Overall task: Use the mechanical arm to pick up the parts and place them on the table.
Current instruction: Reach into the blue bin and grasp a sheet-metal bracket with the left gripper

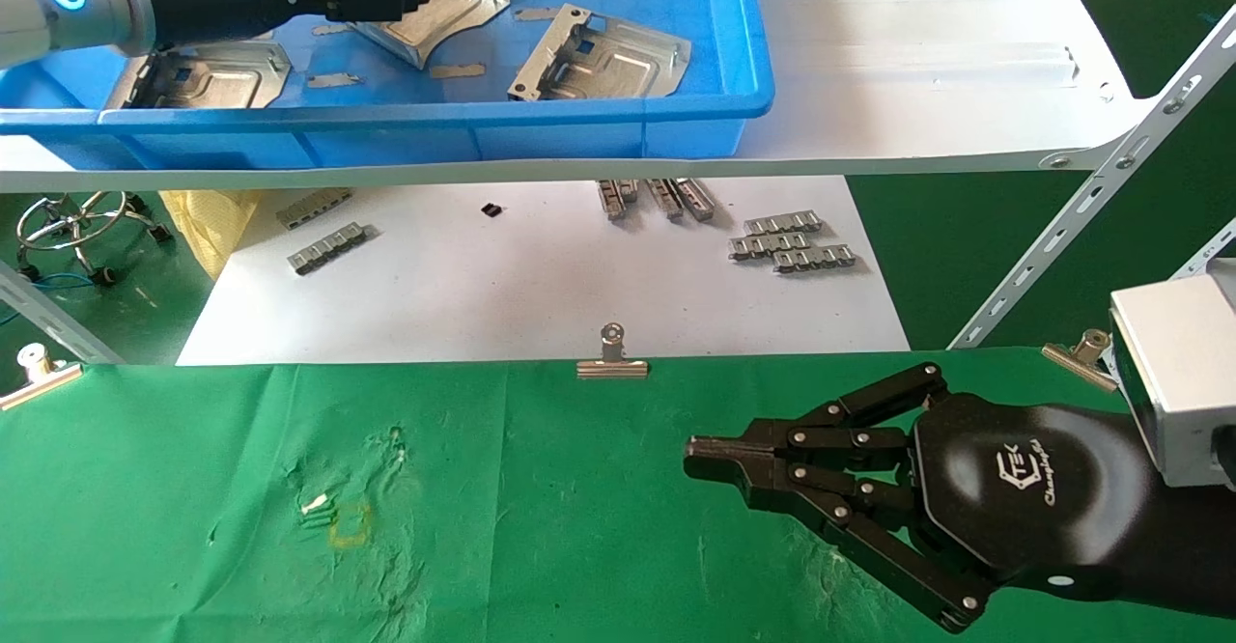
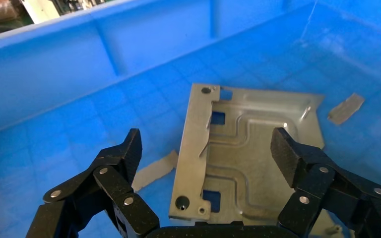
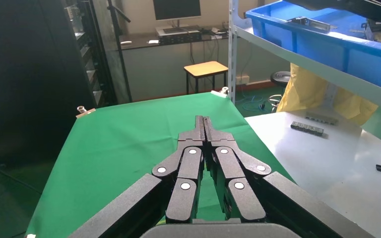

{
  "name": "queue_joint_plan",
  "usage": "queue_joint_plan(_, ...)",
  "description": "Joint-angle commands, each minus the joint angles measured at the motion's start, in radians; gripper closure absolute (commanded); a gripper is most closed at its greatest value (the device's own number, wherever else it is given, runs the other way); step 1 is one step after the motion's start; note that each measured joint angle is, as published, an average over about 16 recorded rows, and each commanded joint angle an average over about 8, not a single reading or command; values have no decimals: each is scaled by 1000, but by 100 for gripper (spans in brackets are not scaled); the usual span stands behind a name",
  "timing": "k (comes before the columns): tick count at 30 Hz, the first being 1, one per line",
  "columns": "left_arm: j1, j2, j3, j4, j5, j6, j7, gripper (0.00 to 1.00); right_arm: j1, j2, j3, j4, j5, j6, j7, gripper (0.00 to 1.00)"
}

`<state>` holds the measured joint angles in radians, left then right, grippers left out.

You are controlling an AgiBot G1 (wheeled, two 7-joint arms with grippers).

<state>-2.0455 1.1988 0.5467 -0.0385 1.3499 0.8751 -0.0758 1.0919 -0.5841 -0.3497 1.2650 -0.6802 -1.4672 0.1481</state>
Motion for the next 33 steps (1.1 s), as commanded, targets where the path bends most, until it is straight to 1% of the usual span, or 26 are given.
queue_joint_plan(1, -6, 6, 5, 10, 7, -6, 6, 100, 0, 0, 0, 0, 0, 0, 0, 100)
queue_joint_plan(14, -5, 22, 3, 28, 5, -34, 32, 100, 0, 0, 0, 0, 0, 0, 0, 100)
queue_joint_plan(29, 2, 19, -6, 30, -8, -18, 53, 100, 0, 0, 0, 0, 0, 0, 0, 99)
queue_joint_plan(30, 3, 18, -8, 30, -10, -14, 54, 100, 0, 0, 0, 0, 0, 0, 0, 94)
queue_joint_plan(33, 1, 14, -14, 27, -20, 0, 58, 100, 0, 0, 0, 0, 0, 0, 0, 57)
